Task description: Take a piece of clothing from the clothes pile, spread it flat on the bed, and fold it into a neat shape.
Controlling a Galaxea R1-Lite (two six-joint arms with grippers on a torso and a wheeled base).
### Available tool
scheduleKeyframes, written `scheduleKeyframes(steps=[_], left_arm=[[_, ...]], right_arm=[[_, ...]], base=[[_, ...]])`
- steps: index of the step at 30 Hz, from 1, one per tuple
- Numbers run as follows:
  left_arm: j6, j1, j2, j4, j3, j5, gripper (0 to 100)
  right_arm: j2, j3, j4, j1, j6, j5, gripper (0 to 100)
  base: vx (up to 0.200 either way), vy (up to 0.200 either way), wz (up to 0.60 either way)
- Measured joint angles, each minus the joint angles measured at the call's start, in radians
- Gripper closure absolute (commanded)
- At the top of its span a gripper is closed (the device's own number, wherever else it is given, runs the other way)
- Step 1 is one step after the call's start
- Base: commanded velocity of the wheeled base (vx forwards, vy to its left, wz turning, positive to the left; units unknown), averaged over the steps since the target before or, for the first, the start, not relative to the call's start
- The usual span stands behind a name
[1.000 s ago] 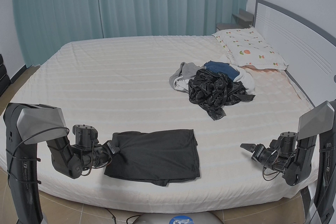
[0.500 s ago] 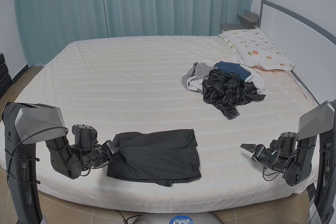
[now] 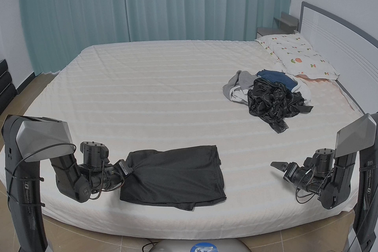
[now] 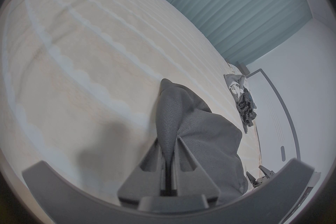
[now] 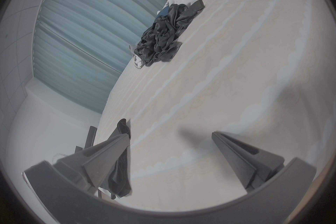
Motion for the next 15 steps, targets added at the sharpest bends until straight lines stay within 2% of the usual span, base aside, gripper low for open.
scheduleKeyframes(steps=[15], left_arm=[[-0.016,0.003,-0.002,0.0,0.005,0.018,100]], right_arm=[[0.0,0.002,0.0,0.0,-0.003,0.0,0]], base=[[0.0,0.2,0.0]])
